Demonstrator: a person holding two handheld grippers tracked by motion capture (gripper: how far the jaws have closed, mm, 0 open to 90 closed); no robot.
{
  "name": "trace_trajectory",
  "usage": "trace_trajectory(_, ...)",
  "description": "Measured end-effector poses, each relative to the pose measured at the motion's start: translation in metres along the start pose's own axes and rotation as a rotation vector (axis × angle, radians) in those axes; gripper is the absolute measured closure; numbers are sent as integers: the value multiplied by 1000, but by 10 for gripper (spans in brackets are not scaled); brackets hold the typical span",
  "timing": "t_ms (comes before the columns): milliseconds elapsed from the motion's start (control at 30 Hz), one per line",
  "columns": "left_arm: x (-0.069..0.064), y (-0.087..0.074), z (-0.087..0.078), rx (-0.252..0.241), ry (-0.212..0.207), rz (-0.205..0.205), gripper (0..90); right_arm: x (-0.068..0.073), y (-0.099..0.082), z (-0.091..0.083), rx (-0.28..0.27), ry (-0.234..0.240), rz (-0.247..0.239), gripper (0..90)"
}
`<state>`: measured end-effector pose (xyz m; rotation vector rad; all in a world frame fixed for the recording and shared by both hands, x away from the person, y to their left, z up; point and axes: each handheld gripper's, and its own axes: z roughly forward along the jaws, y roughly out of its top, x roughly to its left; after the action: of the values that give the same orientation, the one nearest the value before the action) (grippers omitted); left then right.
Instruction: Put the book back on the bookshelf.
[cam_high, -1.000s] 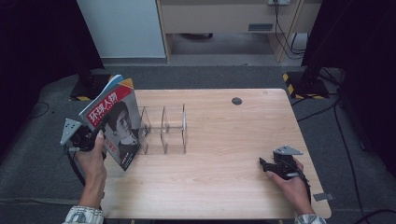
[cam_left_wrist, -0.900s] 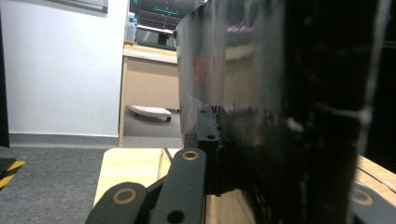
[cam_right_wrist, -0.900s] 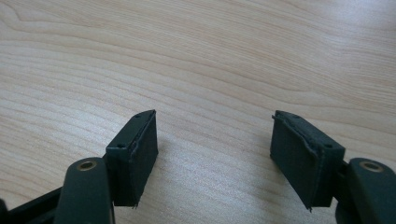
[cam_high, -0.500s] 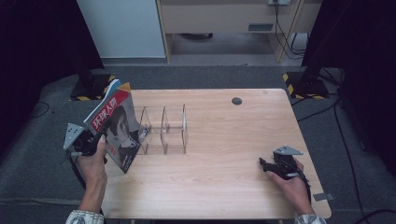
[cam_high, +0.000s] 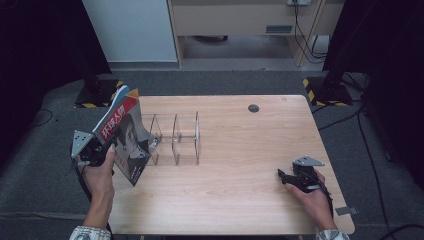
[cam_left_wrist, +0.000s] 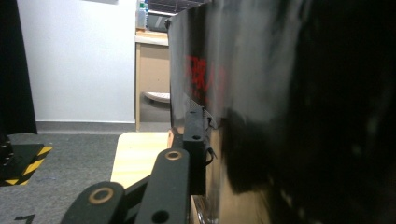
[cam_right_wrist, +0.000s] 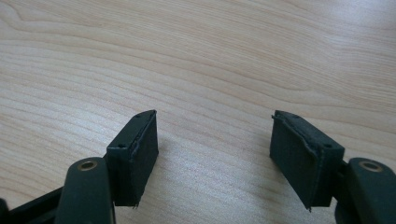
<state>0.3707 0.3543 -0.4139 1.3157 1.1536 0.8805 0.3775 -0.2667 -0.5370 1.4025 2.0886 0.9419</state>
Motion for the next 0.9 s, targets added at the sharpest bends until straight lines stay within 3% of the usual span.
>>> trace_trajectory(233, 2, 4, 2, 4, -12, -4, 723, 0, 0, 0, 0, 0, 0, 324)
trace_trajectory(300, 2, 4, 2, 7, -23, -11, 825, 0, 0, 0, 0, 0, 0, 324)
trace_trajectory(400, 2, 4, 2, 3, -16, 2, 853, 0, 0, 0, 0, 0, 0, 324)
trace_trajectory(700, 5, 2, 2, -36, -28, 16, 861, 0, 0, 0, 0, 1, 0, 324)
trace_trajectory(900, 6, 2, 2, -29, -35, 8, 860, 0, 0, 0, 0, 1, 1, 324)
